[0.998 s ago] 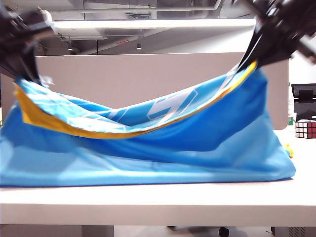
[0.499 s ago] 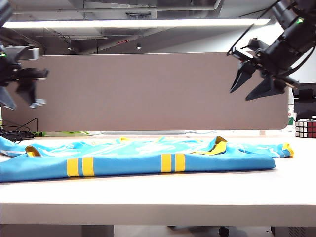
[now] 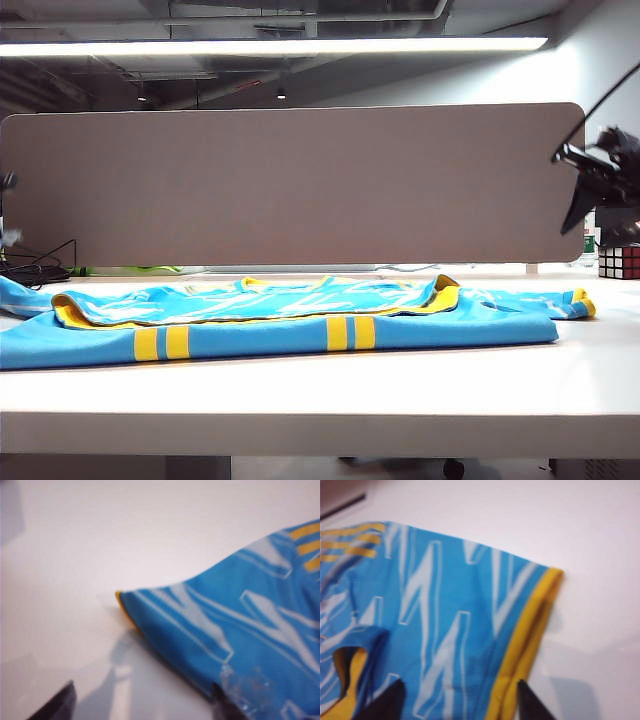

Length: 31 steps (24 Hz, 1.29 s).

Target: Fold the bottom side of the soccer jersey horizontally towards the center, about one-third of the way, then fold the sleeve back towards the center, creating a straight line along the edge of the the soccer jersey, and finally fold the bottom of the soccer jersey up towards the top, creating a neat rectangle.

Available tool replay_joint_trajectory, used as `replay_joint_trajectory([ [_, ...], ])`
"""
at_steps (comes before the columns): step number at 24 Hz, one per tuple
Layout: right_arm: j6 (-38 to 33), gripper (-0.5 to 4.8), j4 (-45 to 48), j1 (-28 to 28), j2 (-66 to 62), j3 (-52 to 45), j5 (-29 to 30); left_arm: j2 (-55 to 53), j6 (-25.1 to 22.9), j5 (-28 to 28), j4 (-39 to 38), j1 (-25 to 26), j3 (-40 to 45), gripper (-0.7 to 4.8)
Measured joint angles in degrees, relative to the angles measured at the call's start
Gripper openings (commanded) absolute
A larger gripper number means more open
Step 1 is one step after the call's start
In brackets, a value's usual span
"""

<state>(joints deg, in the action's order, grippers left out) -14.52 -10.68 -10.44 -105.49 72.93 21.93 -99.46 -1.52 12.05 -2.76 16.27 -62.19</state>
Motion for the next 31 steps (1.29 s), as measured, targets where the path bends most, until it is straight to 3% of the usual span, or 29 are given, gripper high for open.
replay_joint_trajectory([
  [10, 0.02, 3.1, 0.9, -2.01, -7.3, 0.15, 2.21, -12.24, 0.5, 2.08, 3.06, -0.7, -4.44, 3.46],
  [14, 0.07, 3.09, 3.32, -1.53, -9.33, 0.46, 2.6, -15.67, 2.36, 2.45, 5.03, -1.29, -7.93, 3.45],
  [18, 0.02, 3.09, 8.0, -0.85, -11.89, 1.11, 3.63, -19.61, 7.39, 8.13, 7.45, -1.66, -11.76, 3.34],
  [19, 0.02, 3.06, 8.5, -0.76, -12.09, 1.14, 3.69, -20.06, 7.93, 9.09, 7.72, -1.86, -12.17, 3.26],
  [22, 0.02, 3.02, 9.86, -0.11, -12.44, 1.11, 3.61, -20.94, 8.46, 10.62, 8.79, -4.55, -12.55, 2.27],
  [24, -0.04, 2.28, 10.16, 0.55, -12.5, 1.11, 3.82, -21.2, 8.63, 10.99, 8.74, -6.03, -12.55, 1.89],
  [25, -0.15, 0.77, 10.21, 0.76, -12.55, 1.11, 3.91, -21.2, 8.66, 11.02, 8.74, -6.34, -12.55, 1.45],
  [26, -0.24, -0.05, 9.79, 1.33, -12.79, 1.07, 3.96, -21.2, 8.68, 11.13, 8.5, -6.67, -12.57, 0.68],
  [28, -0.39, -0.06, 9.22, 1.77, -13.03, 0.74, 4.24, -21.35, 8.72, 11.23, 8.07, -6.97, -12.57, -0.06],
  [31, -0.66, -0.06, 9.42, 2.03, -13.05, 0.74, 4.17, -21.44, 9.03, 11.61, 8.04, -6.97, -12.5, -0.06],
])
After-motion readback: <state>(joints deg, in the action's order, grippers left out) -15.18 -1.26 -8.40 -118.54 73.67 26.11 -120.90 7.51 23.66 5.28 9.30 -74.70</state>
